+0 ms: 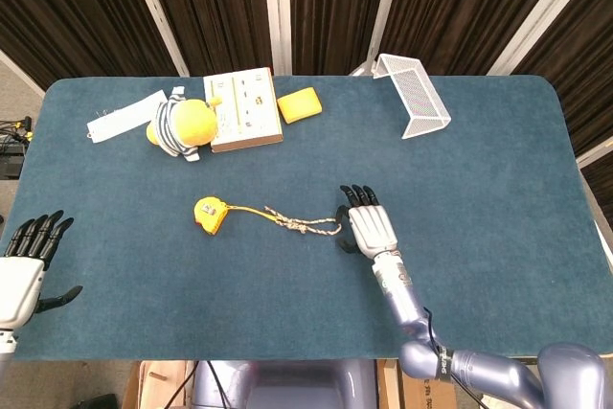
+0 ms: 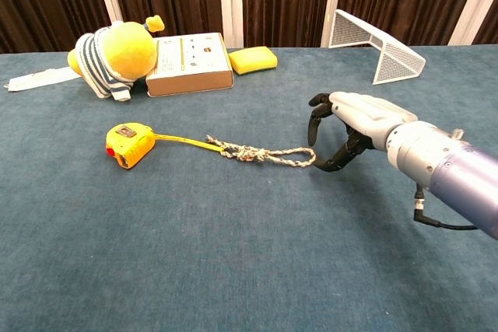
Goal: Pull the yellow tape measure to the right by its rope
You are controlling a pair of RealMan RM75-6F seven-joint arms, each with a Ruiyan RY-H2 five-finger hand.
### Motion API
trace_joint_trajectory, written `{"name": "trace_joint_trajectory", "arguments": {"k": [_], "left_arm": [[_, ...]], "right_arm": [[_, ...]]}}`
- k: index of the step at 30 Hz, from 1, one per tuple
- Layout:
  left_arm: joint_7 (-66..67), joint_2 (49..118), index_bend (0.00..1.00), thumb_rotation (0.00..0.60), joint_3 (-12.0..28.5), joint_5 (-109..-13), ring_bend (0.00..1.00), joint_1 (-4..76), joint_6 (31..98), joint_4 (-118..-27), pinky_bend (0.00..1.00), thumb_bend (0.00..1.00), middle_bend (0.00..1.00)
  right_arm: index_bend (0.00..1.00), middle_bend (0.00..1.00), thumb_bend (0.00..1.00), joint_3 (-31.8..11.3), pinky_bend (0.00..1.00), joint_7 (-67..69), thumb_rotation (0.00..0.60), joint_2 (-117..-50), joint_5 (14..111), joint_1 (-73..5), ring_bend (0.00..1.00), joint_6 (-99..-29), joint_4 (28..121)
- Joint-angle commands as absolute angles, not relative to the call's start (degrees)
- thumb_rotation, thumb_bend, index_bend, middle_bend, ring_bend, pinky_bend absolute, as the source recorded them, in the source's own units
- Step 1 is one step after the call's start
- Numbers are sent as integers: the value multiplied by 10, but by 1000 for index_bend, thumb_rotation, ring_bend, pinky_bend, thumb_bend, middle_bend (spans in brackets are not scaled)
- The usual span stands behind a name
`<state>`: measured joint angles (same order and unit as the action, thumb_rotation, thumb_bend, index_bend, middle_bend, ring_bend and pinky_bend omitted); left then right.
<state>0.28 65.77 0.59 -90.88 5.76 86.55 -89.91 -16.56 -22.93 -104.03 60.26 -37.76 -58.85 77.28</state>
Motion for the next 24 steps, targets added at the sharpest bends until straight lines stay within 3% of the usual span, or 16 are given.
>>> {"name": "trace_joint_trajectory", "arguments": {"k": [1,24], "left_arm": [[3,658,0,600,6,-909,0,58,865,-900,0,0,0],[-2,658,0,600,6,-908,0,60,863,-901,0,0,0]], "right_arm": [[505,118,318,-165,0,-224,600,-1047,602,-381,0,-590,765],[518,119,331,-163,0,-215,600,-1081,588,-394,0,-590,729]]}}
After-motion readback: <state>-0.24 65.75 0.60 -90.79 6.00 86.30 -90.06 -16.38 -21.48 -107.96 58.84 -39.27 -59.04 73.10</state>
